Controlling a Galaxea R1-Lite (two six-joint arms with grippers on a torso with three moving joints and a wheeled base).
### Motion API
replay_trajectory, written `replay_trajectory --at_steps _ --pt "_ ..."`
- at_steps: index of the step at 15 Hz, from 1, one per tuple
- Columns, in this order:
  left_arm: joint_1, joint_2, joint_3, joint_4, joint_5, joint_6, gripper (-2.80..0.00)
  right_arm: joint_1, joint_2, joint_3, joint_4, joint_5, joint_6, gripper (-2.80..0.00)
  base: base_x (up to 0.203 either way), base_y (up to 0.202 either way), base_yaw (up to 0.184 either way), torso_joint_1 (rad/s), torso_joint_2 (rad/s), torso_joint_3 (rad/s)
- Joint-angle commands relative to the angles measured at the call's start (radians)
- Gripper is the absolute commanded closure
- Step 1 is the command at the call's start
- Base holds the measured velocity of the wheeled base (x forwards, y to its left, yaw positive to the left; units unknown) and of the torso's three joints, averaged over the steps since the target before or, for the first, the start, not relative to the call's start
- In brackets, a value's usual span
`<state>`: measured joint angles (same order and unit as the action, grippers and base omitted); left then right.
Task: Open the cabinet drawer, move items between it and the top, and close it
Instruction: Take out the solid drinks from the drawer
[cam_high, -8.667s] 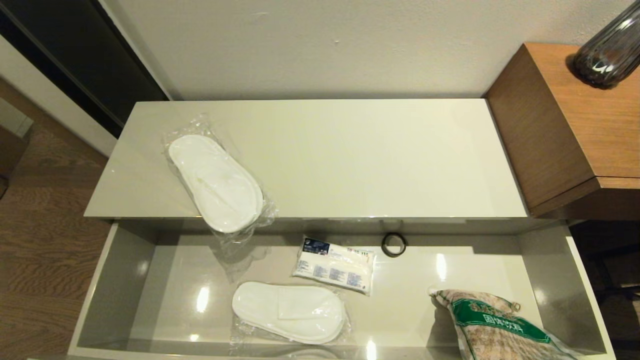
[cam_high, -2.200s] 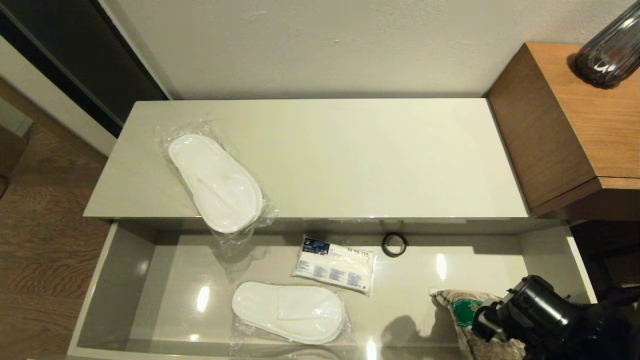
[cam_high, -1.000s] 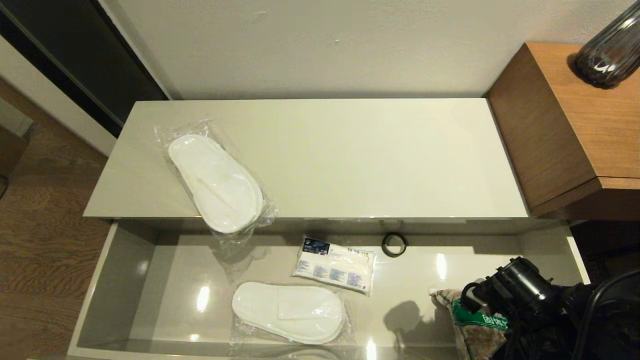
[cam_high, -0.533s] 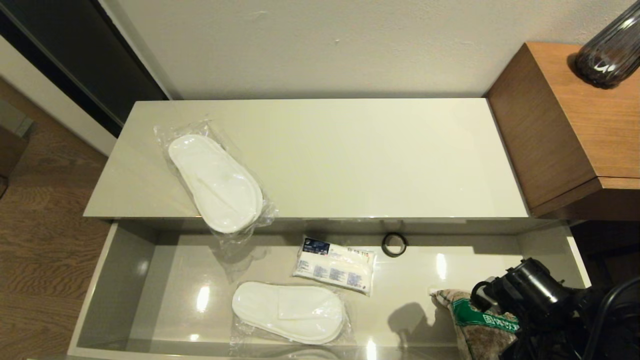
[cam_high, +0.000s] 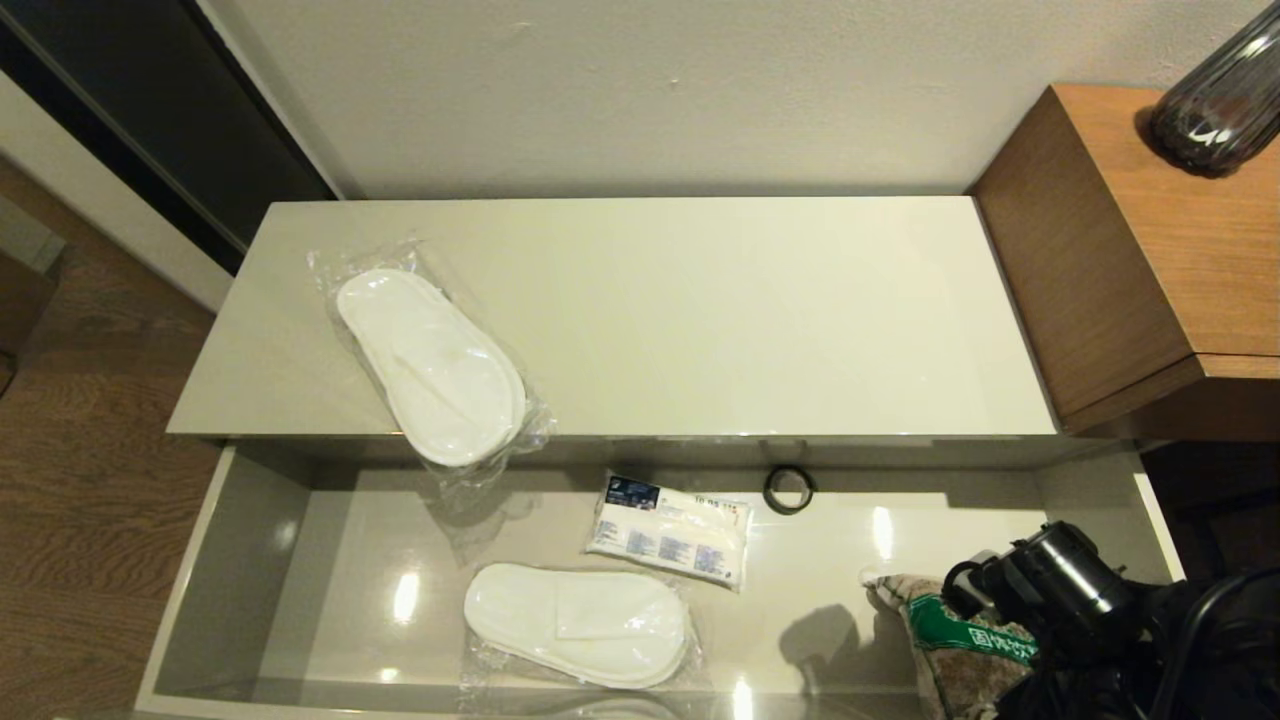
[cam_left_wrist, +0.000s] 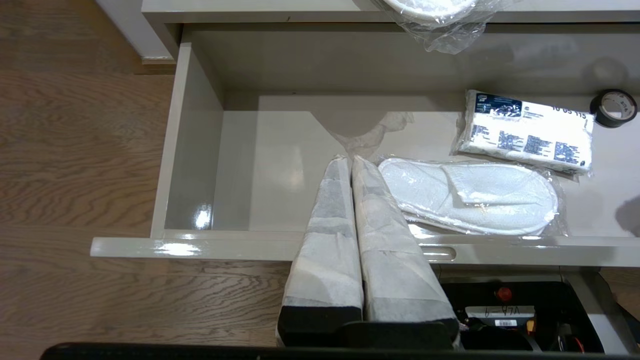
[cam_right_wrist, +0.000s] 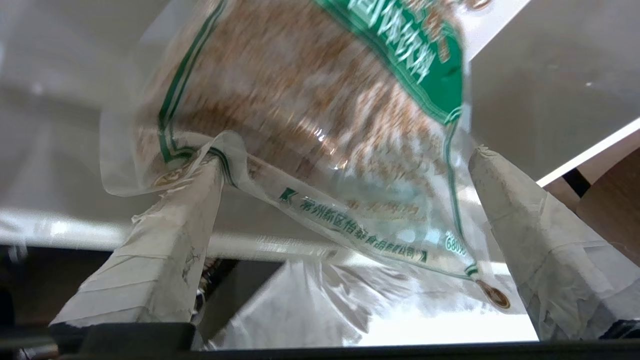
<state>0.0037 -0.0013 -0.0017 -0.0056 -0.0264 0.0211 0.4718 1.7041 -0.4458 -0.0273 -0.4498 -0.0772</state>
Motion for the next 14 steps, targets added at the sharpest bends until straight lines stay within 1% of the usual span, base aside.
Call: replay_trajectory --at_steps 1,3,4,5,7,10,12,14 --pt "-0.001 0.001 0.000 -0.001 -0.001 0.000 0.00 0.014 -0.021 0.013 0.011 -0.001 -0.001 -2.80 0.000 0.000 0.000 0.000 0.00 0.000" --pt "0.000 0.001 0.000 -0.001 0.000 0.000 0.00 0.016 -0.063 0.019 0.023 -0.001 -0.008 -2.80 0.000 0.000 0.000 0.000 0.00 0.000" --pt "0.000 0.001 0.000 -0.001 0.000 0.000 0.00 0.016 -0.078 0.020 0.051 0.000 -0.009 -2.80 0.000 0.000 0.000 0.000 0.00 0.000" --pt "0.000 0.001 0.000 -0.001 0.000 0.000 0.00 0.018 -0.080 0.026 0.075 0.002 -0.006 -2.80 0.000 0.000 0.000 0.000 0.00 0.000" --pt "-0.001 0.001 0.000 -0.001 -0.001 0.000 0.00 0.028 -0.048 0.046 0.072 -0.001 0.002 -2.80 0.000 0.000 0.000 0.000 0.00 0.000" --pt "0.001 0.001 0.000 -0.001 0.000 0.000 0.00 0.032 0.034 0.052 0.016 -0.004 0.033 -2.80 0.000 0.000 0.000 0.000 0.00 0.000" --pt "0.000 0.001 0.000 -0.001 -0.001 0.000 0.00 0.031 0.090 0.037 -0.068 -0.004 0.049 -2.80 0.000 0.000 0.000 0.000 0.00 0.000" --pt "0.000 0.001 0.000 -0.001 0.000 0.000 0.00 0.031 0.107 0.039 -0.082 -0.003 0.051 -2.80 0.000 0.000 0.000 0.000 0.00 0.000"
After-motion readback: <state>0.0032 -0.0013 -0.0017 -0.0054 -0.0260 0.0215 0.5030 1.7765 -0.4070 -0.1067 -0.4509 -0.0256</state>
